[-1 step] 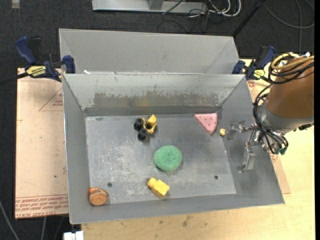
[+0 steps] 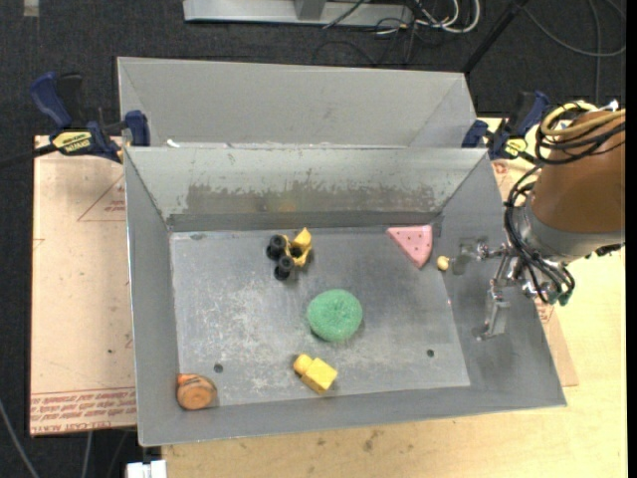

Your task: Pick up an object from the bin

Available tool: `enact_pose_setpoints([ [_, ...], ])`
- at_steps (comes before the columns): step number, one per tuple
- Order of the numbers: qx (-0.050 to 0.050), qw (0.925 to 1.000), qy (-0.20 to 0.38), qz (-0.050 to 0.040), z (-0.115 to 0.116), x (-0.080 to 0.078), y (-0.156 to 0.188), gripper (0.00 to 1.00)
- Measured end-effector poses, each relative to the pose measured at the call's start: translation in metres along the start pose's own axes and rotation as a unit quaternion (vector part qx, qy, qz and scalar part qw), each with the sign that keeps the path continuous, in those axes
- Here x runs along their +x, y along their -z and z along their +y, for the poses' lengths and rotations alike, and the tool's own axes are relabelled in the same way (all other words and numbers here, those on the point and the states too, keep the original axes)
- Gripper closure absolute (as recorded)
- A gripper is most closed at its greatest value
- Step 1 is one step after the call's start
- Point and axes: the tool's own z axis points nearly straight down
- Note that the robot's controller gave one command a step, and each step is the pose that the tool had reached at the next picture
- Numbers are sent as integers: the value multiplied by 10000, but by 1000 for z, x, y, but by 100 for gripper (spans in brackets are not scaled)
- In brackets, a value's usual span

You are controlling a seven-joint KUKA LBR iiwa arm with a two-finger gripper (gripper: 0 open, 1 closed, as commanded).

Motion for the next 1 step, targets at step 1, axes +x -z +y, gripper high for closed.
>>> enact_pose_setpoints([
  [1,13,9998,181,-44,41,-37,-51,0],
])
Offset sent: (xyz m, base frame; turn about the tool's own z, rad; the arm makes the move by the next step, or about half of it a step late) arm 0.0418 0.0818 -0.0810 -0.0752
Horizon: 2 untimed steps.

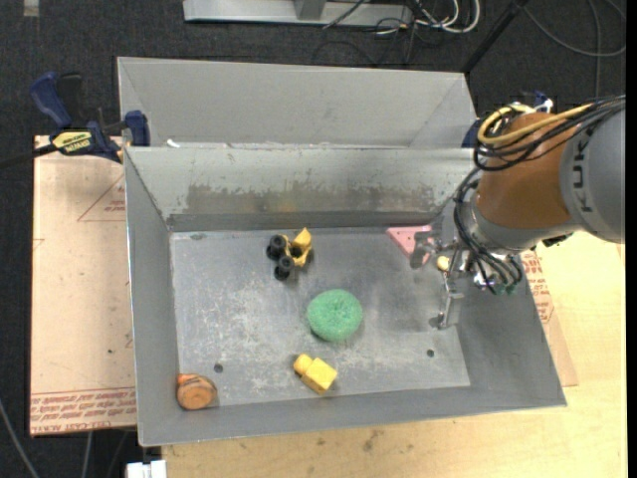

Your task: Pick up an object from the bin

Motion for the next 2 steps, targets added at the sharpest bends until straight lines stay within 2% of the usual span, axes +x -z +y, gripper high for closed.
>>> enact_pose_setpoints([
  [1,-25,9998,179,63,38,-6,-30,0],
  [2,-20,9986,536,41,66,33,-31,0],
])
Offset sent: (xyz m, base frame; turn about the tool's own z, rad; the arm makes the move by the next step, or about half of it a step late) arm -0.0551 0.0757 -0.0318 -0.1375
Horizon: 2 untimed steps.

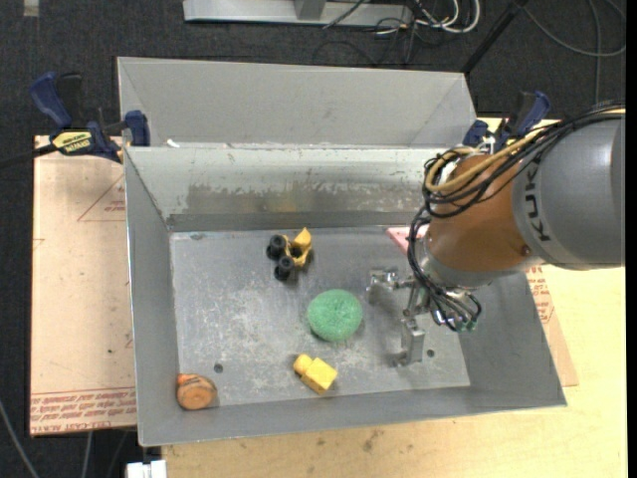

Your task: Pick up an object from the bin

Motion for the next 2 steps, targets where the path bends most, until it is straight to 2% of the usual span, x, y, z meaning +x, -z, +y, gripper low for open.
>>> enact_pose_setpoints([
  [1,2,9931,1171,4,42,-30,-2,0],
  [2,-6,9935,1138,-14,61,-40,-2,0],
])
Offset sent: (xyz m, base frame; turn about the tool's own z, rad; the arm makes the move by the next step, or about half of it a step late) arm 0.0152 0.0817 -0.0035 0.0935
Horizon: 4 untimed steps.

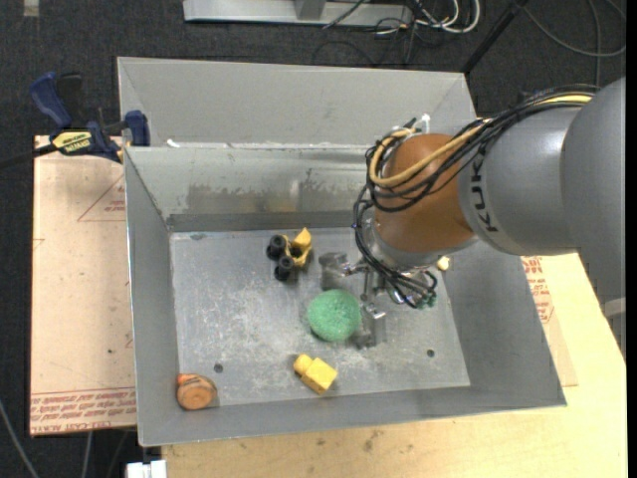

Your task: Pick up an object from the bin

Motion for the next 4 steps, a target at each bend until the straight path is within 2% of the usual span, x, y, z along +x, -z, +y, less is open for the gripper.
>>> enact_pose_setpoints([
  [1,3,9809,1945,2,17,-18,-1,100],
  [2,0,9531,3025,1,21,-23,-1,100],
  [3,-10,9644,2643,12,21,-7,-2,100],
  [4,-4,9539,3000,1,39,-72,89,100],
])
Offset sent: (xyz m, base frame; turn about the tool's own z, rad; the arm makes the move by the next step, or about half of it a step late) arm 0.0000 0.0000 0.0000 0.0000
